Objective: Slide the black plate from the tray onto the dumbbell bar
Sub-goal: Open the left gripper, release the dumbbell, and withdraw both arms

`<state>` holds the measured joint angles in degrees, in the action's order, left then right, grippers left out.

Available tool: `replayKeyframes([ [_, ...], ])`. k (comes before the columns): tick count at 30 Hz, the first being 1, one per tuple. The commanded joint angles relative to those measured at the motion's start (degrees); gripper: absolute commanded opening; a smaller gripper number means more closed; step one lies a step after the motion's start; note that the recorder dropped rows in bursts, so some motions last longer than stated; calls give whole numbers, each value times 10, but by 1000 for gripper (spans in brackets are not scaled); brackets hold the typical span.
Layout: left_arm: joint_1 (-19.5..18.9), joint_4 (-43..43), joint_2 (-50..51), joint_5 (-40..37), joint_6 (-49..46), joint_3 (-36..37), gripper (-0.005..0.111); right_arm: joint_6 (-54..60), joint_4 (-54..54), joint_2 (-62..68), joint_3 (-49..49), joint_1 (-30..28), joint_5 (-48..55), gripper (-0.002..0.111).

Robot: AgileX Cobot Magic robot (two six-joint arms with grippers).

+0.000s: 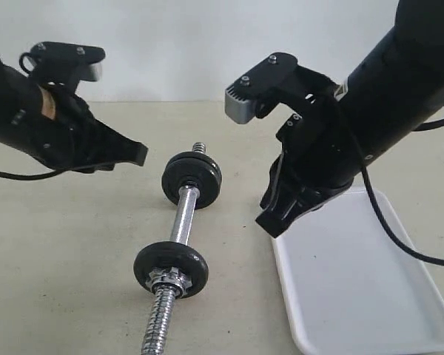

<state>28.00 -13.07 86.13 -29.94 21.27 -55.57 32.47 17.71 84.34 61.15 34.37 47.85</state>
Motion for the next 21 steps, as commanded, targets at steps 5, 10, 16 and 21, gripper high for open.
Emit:
replayKeyframes([
  [5,0,17,-143,-126,-89,1,4,-25,-86,-13,1,2,53,0],
  [10,0,131,-243,-110,-190,1,4,-40,-42,-53,1,2,30,0],
  [16,0,187,-384,-105,-233,48,4,-40,13,-122,1,2,77,0],
  [21,0,194,-521,-107,-233,127,4,-42,32,-186,1,2,164,0],
])
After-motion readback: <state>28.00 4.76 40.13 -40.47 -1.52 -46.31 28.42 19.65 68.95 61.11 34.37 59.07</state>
